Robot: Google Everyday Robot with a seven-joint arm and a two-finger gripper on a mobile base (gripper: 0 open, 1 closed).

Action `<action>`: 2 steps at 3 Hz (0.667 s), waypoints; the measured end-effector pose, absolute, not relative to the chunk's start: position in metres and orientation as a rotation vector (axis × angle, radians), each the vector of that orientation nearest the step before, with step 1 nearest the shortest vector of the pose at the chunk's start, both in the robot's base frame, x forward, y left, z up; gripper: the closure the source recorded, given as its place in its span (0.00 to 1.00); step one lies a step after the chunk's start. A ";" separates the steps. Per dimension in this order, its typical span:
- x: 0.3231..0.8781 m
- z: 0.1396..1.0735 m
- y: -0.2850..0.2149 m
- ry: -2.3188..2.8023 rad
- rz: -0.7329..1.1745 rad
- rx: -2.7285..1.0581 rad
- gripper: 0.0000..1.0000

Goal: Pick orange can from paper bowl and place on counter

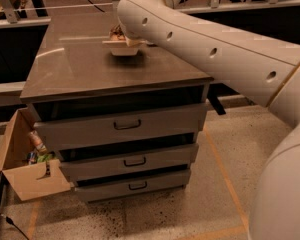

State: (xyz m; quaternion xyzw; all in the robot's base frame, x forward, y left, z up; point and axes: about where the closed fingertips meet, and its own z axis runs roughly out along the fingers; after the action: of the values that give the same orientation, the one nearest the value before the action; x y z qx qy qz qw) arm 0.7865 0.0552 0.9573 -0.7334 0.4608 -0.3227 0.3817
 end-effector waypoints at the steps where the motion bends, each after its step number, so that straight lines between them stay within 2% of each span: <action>1: 0.784 0.955 0.050 1.218 -0.854 -1.866 1.00; 2: 0.788 0.958 0.035 1.253 -0.894 -1.800 1.00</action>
Offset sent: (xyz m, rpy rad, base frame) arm 0.0080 -0.0388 0.0106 0.0732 -0.0970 -0.1725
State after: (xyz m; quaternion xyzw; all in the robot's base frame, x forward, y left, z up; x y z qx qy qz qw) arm 0.7879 0.0353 0.9576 -0.7040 0.4901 -0.3497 0.3768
